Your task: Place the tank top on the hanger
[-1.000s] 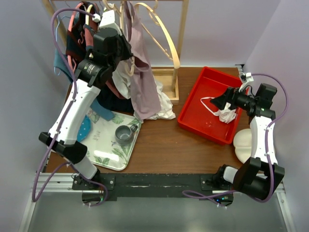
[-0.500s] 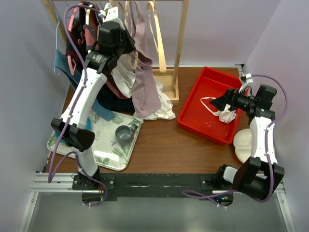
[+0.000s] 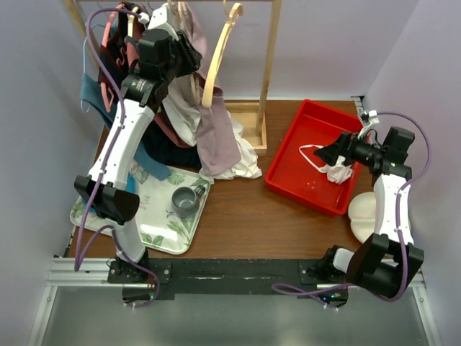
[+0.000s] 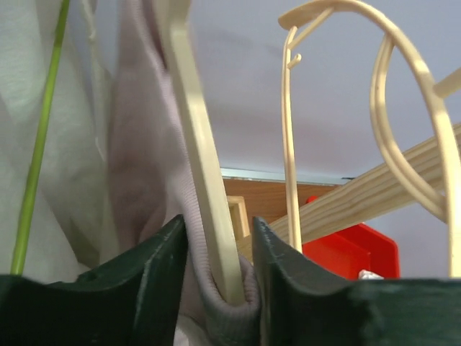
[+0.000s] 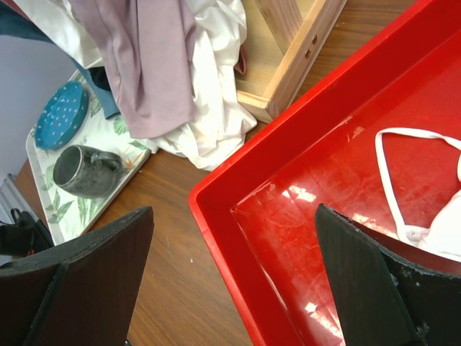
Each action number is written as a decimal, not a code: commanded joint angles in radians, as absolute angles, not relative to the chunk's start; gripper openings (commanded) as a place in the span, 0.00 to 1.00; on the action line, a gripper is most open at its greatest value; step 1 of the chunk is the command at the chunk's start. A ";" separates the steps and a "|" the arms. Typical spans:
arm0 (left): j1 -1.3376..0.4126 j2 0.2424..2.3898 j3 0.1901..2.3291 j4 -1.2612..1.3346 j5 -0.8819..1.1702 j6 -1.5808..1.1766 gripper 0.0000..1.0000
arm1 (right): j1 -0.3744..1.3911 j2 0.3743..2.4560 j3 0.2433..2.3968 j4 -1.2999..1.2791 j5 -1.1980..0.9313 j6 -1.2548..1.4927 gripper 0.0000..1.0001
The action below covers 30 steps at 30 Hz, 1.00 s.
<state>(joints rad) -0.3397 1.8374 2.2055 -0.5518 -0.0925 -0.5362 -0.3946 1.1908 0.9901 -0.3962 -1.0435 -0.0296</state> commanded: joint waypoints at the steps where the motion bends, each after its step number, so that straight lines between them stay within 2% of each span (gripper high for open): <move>1: -0.328 1.696 2.148 -0.488 -0.043 -0.543 0.53 | -0.408 1.170 1.003 -0.434 -1.118 -0.110 0.99; 8: -0.328 1.382 1.858 -0.437 -0.034 -0.523 0.74 | -0.423 1.163 1.029 -0.538 -1.120 -0.277 0.99; 13: -0.328 1.180 1.692 -0.454 -0.005 -0.442 0.87 | -0.425 1.138 1.035 -0.545 -0.969 -0.345 0.99; 17: -0.328 1.037 1.545 -0.445 0.115 -0.344 0.93 | -0.426 1.080 1.046 -0.515 -0.792 -0.327 0.99; 20: -0.327 0.913 1.340 -0.391 0.202 -0.273 0.95 | -0.426 1.031 1.071 -0.506 -0.642 -0.276 0.99; 23: -0.328 0.795 1.193 -0.359 0.238 -0.227 1.00 | -0.426 0.996 1.110 -0.505 -0.493 -0.194 0.99; 26: -0.330 0.703 1.084 -0.338 0.227 -0.183 1.00 | -0.426 0.950 1.159 -0.508 -0.378 -0.122 0.99; 30: -0.339 0.643 0.991 -0.305 0.204 -0.172 1.00 | -0.426 0.923 1.252 -0.567 -0.371 -0.094 0.99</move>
